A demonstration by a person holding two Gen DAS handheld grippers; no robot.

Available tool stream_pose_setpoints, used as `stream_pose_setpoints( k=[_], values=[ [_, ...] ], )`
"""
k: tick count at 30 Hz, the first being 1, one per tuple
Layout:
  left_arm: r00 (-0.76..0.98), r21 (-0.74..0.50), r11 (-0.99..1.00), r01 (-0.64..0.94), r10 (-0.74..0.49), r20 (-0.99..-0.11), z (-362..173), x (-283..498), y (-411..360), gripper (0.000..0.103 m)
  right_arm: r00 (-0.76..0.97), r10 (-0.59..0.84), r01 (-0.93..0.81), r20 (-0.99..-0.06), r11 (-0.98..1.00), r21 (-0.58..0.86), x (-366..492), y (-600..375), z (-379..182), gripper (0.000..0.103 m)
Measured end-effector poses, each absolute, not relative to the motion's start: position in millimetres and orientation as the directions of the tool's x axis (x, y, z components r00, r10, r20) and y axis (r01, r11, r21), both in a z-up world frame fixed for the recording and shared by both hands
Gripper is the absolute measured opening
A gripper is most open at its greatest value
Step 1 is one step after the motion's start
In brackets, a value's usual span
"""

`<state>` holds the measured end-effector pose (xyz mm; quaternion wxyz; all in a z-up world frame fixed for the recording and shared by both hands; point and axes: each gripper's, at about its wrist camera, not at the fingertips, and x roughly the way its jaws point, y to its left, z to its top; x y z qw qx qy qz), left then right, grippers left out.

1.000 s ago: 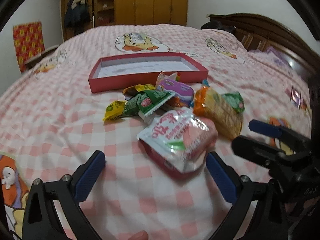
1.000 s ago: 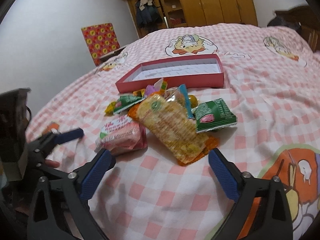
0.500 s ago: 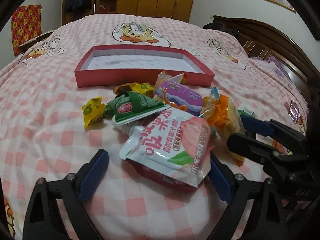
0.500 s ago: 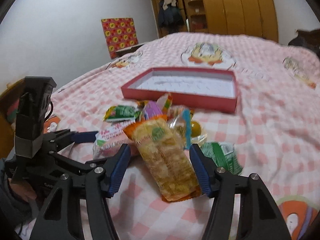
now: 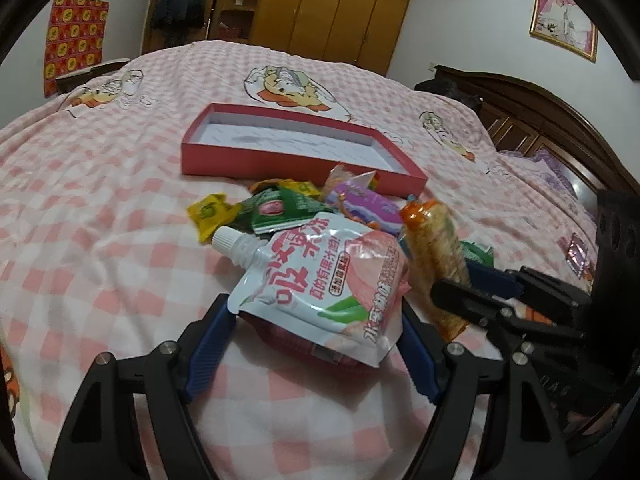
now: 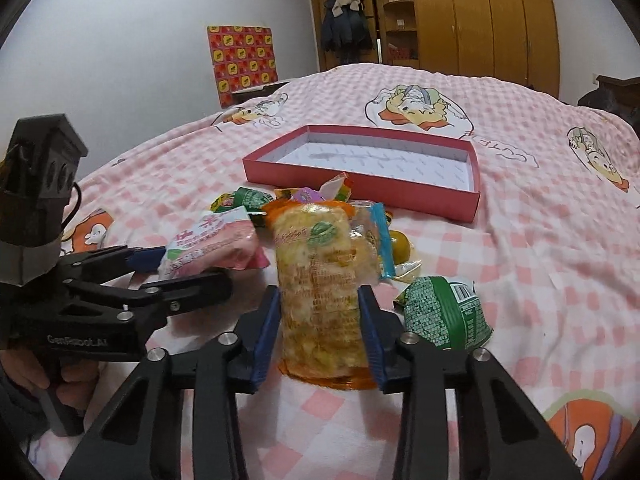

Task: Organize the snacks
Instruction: 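Lift and carry the pouch and cracker bag over the red box with both tools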

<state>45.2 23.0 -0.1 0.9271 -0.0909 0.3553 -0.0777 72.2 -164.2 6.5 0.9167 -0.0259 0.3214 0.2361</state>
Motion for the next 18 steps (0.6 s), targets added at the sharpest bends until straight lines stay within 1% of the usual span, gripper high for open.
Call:
stream_pose_setpoints(
  k=[6,12,15,18],
  values=[
    [0.726,-0.224,0.973,0.052,-0.190,-0.660,-4,46,26,0.082,0.691,0.420,-0.442,-0.587,0.890,0.117,70,-167,7,0.039],
    [0.723,-0.228,0.972,0.049,-0.192,-0.663,-6,47,28,0.082,0.716,0.439,-0.470,-0.543,0.878,0.091,58,-165,13,0.039],
    [0.728,-0.224,0.974,0.040,-0.182,-0.661,-4,45,28,0.082,0.710,0.434,-0.470,-0.554,0.879,0.085,59,-162,12,0.039],
    [0.711,-0.190,0.981,0.041,-0.163,-0.684,-1,47,24,0.081,0.696,0.434,-0.474,-0.572,0.876,0.087,62,-160,11,0.039]
  ],
)
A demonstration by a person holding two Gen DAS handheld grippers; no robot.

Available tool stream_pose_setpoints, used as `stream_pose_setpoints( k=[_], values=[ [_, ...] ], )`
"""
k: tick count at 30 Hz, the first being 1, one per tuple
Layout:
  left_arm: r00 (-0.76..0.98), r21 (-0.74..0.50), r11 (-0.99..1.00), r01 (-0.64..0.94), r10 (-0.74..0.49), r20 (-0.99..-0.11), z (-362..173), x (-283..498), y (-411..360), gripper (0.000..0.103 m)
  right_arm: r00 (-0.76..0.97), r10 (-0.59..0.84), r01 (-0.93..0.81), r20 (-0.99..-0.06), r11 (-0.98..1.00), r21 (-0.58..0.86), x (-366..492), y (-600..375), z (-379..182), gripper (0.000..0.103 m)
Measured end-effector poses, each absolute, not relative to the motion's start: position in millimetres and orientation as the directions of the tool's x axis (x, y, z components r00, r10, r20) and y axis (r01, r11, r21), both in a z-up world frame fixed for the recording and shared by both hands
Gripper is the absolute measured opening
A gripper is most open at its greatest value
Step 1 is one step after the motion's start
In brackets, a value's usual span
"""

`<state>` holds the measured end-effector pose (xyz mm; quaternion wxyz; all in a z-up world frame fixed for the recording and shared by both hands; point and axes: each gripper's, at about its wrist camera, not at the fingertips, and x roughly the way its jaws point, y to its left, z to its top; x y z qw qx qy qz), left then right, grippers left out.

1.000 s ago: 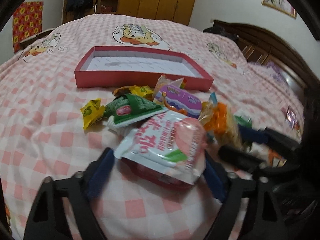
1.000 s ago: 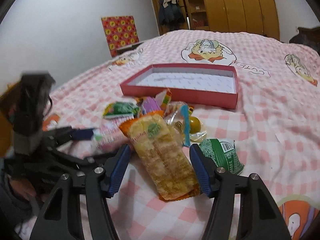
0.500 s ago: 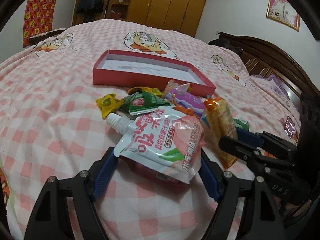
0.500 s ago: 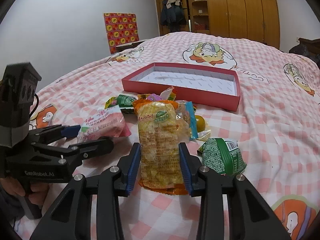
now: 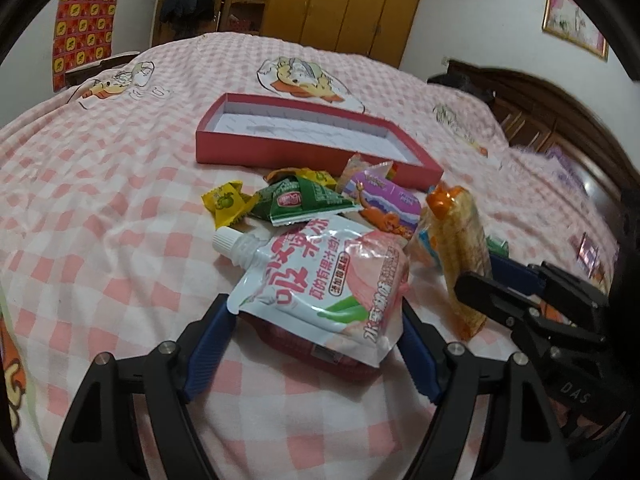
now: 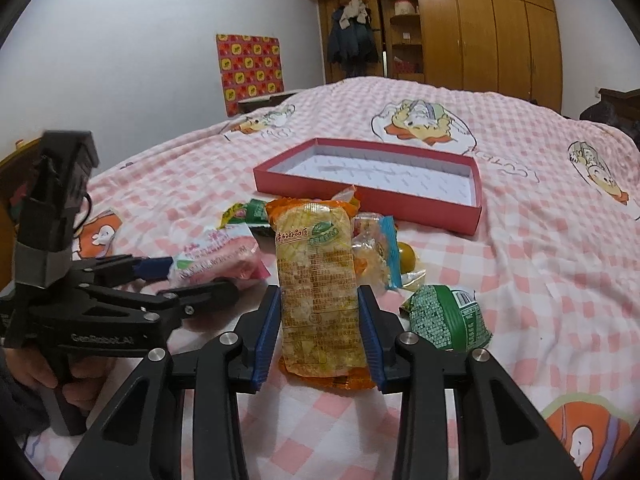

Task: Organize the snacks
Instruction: 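Lift and carry the pouch and cracker bag over the red box with both tools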

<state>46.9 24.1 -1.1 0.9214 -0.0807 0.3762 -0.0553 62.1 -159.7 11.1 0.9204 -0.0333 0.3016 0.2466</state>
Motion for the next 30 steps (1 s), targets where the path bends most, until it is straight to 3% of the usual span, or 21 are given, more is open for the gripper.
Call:
stream_pose_setpoints(
  k=[5,9,12,22,30],
  values=[
    [0.709,-0.155,0.987,0.027,-0.128,-0.694,12,39,18,0.082,0.700,0.421,-0.488,-0.577,0.872,0.043,59,-152,12,0.039],
    [0.729,-0.152,0.988,0.017,-0.116,-0.675,30,28,20,0.082,0.643,0.475,-0.480,-0.601,0.861,0.167,69,-159,13,0.039],
    [0.746,-0.157,0.987,0.014,-0.115,-0.656,43,27,23,0.081,0.642,0.515,-0.479,-0.569,0.848,0.228,68,-167,20,0.039],
    [0.737,-0.156,0.987,0.050,-0.142,-0.660,70,39,24,0.082,0.740,0.482,-0.472,-0.469,0.869,0.147,59,-171,56,0.039],
    [0.786,-0.134,0.988,0.075,-0.141,-0.601,96,57,22,0.082,0.745,0.464,-0.451,-0.479,0.880,0.151,80,-175,61,0.039]
  ],
)
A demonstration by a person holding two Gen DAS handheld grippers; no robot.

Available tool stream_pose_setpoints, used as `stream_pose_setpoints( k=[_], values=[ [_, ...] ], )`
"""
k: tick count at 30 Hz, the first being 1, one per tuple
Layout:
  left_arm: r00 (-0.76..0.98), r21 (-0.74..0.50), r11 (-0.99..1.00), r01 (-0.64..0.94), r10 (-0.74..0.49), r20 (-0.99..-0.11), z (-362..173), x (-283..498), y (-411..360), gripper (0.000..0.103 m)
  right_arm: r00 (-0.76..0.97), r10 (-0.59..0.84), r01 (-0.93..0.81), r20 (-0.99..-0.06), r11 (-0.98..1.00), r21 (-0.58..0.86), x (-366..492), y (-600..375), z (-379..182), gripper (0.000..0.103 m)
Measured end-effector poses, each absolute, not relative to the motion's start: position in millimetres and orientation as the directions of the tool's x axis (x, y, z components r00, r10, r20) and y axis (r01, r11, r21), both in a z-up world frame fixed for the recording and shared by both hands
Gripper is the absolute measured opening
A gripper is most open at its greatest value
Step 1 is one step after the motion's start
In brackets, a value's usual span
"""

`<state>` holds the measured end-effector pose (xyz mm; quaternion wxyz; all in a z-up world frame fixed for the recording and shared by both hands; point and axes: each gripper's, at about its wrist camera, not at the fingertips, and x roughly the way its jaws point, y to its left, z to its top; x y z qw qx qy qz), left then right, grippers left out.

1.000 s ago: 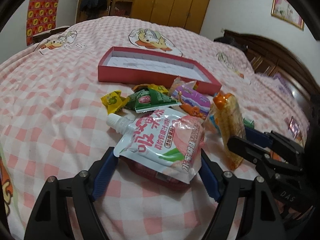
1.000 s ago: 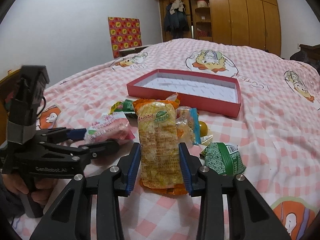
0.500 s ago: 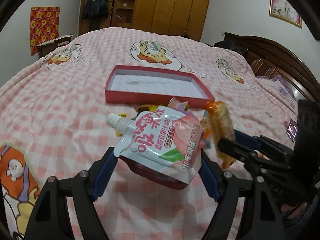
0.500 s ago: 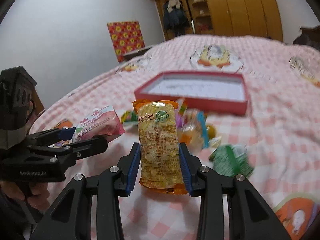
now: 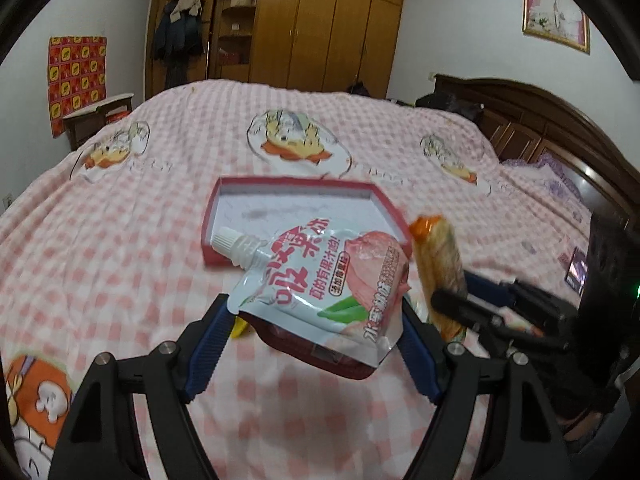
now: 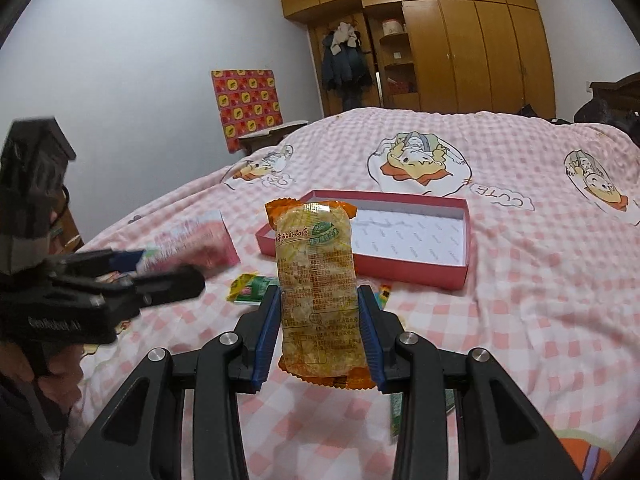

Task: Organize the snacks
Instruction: 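Lift and carry the pouch and cracker bag over the red box with both tools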

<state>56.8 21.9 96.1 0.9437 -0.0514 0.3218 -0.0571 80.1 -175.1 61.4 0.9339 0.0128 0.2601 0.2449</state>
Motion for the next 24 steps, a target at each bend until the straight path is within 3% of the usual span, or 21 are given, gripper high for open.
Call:
stream_pose_setpoints(
  k=[4,14,24],
  values=[
    [0.834,-0.130,0.989,0.071,-0.130,-0.537,104,80,24,0.082,0.740,0.462,-0.449,-0.489,0.880,0.152,95,-179,62,0.039],
    [0.842,-0.127,0.990,0.066,-0.124,-0.525,116,173,29,0.082,0.759,0.391,-0.376,-0.521,0.916,0.140,186,-197,76,0.039],
    [0.826,-0.147,0.989,0.031,-0.108,-0.553,100,246,31,0.082,0.768,0.391,-0.295,-0.508,0.919,0.261,256,-214,85,0.039]
  ],
)
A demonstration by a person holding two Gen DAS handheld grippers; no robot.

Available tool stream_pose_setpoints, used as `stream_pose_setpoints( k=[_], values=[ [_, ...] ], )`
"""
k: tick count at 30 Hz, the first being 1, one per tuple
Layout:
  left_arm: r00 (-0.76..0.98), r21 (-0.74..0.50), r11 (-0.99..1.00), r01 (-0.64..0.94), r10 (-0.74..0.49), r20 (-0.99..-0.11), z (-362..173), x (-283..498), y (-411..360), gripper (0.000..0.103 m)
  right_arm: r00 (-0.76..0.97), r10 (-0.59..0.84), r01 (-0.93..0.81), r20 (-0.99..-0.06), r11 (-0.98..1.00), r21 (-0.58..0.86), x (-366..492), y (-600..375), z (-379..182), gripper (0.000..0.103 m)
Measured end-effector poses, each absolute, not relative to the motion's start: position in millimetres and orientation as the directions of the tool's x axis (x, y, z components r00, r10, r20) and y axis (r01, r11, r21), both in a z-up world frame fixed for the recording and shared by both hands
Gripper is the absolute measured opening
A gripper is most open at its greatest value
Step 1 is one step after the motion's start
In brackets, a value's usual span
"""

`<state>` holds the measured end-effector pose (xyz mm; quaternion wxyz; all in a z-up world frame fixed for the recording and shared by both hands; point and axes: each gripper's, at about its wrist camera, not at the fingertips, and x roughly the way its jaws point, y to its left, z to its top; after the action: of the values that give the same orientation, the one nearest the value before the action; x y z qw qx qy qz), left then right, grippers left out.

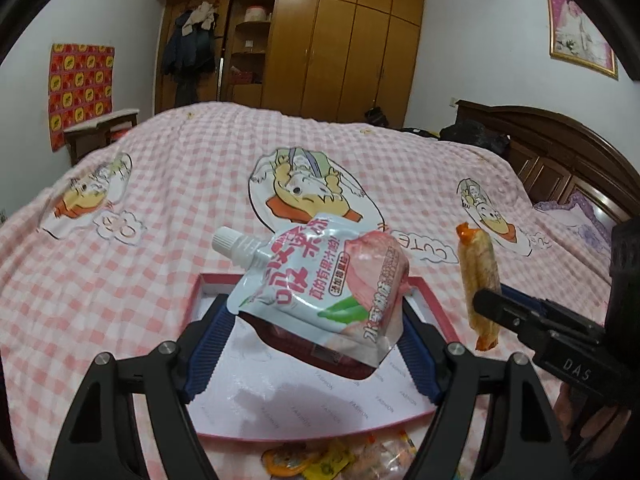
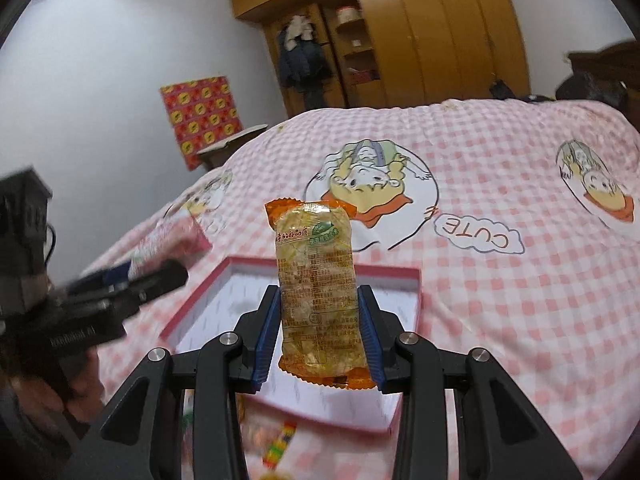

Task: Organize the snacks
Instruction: 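Lift and carry the pouch and cracker bag over the red box with both tools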

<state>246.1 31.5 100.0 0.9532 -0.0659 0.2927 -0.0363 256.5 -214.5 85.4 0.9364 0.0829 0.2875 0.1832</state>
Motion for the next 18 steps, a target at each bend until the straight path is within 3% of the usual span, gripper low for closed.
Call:
stream_pose_setpoints(
  k=[3,6,18],
  values=[
    [0.821,-0.091,0.995,0.037,-0.083,-0.566,84,250,24,0.082,0.762,0.411,-0.292,-0.501,0.908,0.301,260,-218,73,0.039],
    [0.817,-0.034,0.999,0.038,-0.051,-0.574,73,253,17,0.082,0.747,0.355,-0.250,-0.562,0.933,0.258,270,-217,63,0.039],
    [0.808,-0.057,0.998,0.026,-0.055,-0.587,63,253,22,0.082,0.694,0.310,-0.224,-0.650,0.951,0.214,284,-204,36,0.039]
  ],
)
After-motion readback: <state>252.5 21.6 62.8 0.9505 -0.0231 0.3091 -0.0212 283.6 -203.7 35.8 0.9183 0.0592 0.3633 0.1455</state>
